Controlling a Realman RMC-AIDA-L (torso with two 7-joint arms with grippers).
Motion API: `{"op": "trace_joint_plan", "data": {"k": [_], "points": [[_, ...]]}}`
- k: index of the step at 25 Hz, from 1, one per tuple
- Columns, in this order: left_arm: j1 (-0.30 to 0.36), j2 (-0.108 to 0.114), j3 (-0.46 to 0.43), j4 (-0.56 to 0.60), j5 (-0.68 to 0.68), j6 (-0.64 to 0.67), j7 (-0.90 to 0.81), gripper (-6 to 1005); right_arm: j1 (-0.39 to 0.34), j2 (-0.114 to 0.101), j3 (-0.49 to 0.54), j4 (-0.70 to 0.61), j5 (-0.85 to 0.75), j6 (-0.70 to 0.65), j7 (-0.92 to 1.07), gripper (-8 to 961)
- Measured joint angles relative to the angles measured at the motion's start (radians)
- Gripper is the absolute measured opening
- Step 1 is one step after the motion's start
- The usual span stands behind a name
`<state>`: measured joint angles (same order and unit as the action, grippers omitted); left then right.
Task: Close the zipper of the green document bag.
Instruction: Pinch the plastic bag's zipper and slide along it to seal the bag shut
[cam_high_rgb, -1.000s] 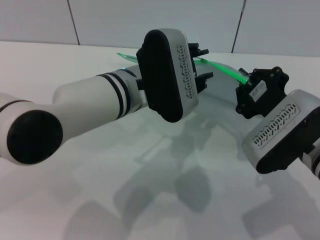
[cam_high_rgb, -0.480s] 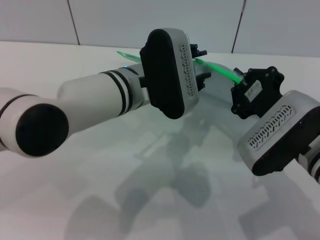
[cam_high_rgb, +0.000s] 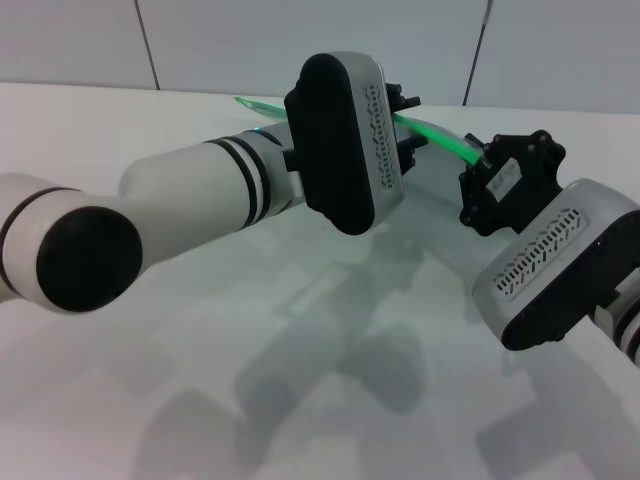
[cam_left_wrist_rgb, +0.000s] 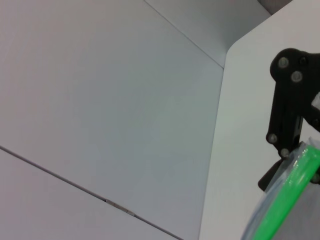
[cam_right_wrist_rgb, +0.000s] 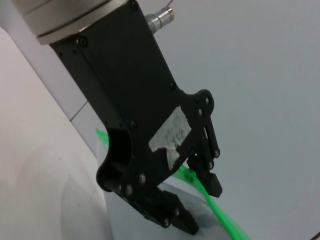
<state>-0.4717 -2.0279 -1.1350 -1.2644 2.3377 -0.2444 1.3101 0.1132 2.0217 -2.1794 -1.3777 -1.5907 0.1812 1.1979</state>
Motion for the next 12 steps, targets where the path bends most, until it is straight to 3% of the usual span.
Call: {"op": "trace_joint_plan", "data": {"k": [6, 12], "points": [[-0.004, 0.0, 0.001, 0.004, -0.015, 0.003, 0.001, 381, 0.001, 0.0, 0.0, 0.0, 0.0, 0.0, 0.0, 49], [-0.013, 0.0, 0.002, 0.026, -0.027, 0.004, 0.004, 239, 0.005, 0.0, -0.009, 0.0, 0.0, 0.0, 0.0, 48]]}}
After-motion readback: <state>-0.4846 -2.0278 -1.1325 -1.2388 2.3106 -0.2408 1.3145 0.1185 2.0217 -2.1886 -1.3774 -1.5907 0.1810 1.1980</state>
